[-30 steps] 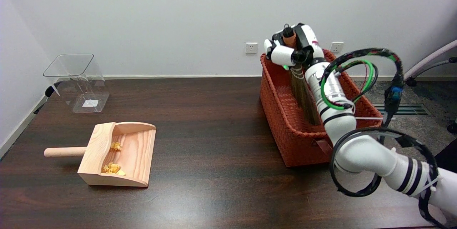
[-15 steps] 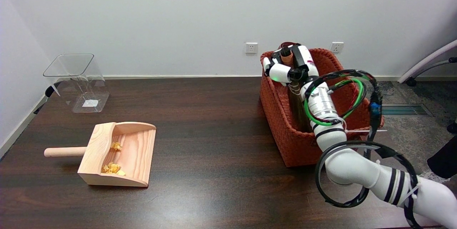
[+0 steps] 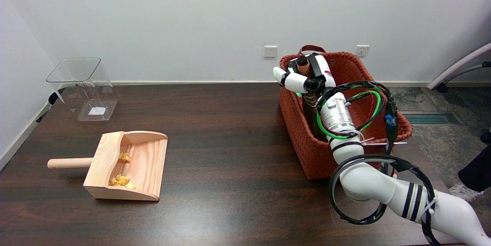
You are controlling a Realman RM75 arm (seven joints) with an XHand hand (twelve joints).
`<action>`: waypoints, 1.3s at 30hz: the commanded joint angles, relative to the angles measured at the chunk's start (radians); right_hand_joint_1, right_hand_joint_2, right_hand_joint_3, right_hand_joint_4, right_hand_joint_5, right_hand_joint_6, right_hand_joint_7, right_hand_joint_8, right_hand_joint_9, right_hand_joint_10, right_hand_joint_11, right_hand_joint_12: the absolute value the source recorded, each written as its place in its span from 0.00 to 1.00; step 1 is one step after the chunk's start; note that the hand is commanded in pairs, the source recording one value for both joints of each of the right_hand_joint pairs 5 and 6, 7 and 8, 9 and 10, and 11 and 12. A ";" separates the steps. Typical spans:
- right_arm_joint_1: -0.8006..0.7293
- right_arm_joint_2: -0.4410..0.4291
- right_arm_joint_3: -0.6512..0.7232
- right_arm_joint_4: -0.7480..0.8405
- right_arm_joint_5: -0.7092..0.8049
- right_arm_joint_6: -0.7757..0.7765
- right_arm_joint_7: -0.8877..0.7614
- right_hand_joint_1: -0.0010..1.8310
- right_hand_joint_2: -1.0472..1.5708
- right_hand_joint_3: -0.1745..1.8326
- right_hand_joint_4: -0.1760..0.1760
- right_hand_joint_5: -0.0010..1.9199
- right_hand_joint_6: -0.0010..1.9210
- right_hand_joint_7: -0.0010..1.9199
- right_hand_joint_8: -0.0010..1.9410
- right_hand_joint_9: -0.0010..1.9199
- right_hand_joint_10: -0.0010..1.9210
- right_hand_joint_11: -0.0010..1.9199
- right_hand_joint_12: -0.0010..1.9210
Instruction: Place the broom in the brown basket.
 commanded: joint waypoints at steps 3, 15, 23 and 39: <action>0.031 -0.022 -0.011 0.035 -0.043 0.000 0.108 0.55 0.86 0.37 0.50 0.85 0.85 0.95 0.94 0.85 0.85 0.85 0.85; 0.001 -0.020 0.029 0.022 -0.093 0.003 0.111 0.64 0.63 0.45 0.50 0.52 0.52 0.63 0.62 0.52 0.52 0.52 0.52; -0.011 -0.013 0.032 0.007 -0.102 0.006 0.114 0.63 0.51 0.71 0.50 0.42 0.42 0.30 0.30 0.42 0.42 0.42 0.42; -0.161 0.036 0.281 -0.128 -0.186 -0.043 0.103 0.54 0.23 0.54 0.50 0.00 0.00 0.00 0.00 0.00 0.00 0.00 0.00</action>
